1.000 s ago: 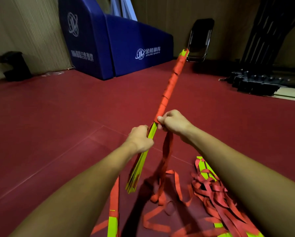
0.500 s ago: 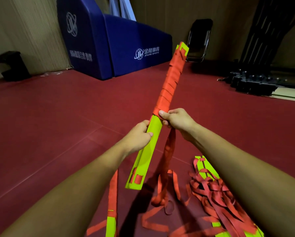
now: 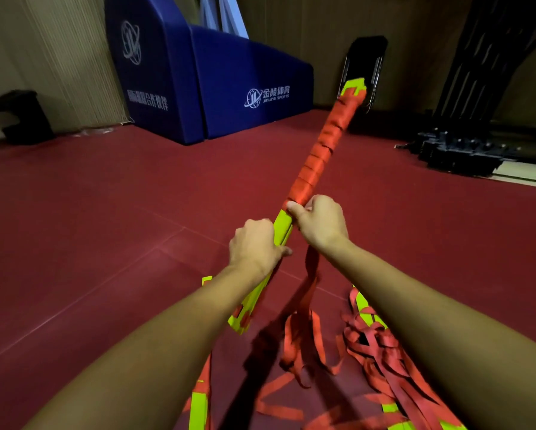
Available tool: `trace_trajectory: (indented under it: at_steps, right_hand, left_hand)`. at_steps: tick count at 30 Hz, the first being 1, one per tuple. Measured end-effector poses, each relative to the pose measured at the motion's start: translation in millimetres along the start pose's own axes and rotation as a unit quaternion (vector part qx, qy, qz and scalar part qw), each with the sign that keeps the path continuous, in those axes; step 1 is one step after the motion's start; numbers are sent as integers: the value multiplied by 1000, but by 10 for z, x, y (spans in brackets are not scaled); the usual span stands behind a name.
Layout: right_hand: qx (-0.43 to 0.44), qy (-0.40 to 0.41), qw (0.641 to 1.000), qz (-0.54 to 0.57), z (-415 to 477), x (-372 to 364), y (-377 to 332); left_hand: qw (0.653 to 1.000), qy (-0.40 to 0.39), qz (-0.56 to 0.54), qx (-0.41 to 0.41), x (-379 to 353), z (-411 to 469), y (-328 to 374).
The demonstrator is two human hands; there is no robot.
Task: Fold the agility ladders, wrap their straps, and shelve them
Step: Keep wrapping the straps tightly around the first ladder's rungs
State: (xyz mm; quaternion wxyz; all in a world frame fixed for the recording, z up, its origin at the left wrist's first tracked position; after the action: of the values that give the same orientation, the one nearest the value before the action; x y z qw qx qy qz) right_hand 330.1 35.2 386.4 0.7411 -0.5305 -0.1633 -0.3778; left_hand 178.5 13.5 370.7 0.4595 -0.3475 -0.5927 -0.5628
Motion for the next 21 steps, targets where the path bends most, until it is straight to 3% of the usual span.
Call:
trace_trajectory:
  at_steps: [7, 11, 17, 19, 21]
  right_hand:
    - [75, -121, 972, 186, 32, -134, -152]
    - [32, -72, 972, 222, 68, -44, -75]
    - [41, -124, 968, 216, 30, -51, -93]
    - [45, -91, 970, 220, 44, -56, -105]
    - [43, -59, 971, 226, 62, -60, -94]
  left_hand:
    - [977, -125, -173, 8, -161, 155, -105]
    - [943, -169, -285, -2, -305, 226, -84]
    - [905, -225, -359, -29, -231, 135, -36]
    - [903, -228, -362, -30, -213, 134, -26]
    - [929, -211, -304, -36, -183, 113, -13]
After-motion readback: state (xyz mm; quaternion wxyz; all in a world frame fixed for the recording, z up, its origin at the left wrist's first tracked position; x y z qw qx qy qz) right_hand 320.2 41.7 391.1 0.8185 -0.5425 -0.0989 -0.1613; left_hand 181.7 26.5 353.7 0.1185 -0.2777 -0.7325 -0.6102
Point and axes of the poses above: each hand's wrist, its own z-axis towards the middle knuckle, its own x-axis out of the back of the hand, y = z × x, the point moved 8 cm from there along z, towards the middle knuckle, and after that the axes turned 12 degrees about x, right-handed, at the moved point
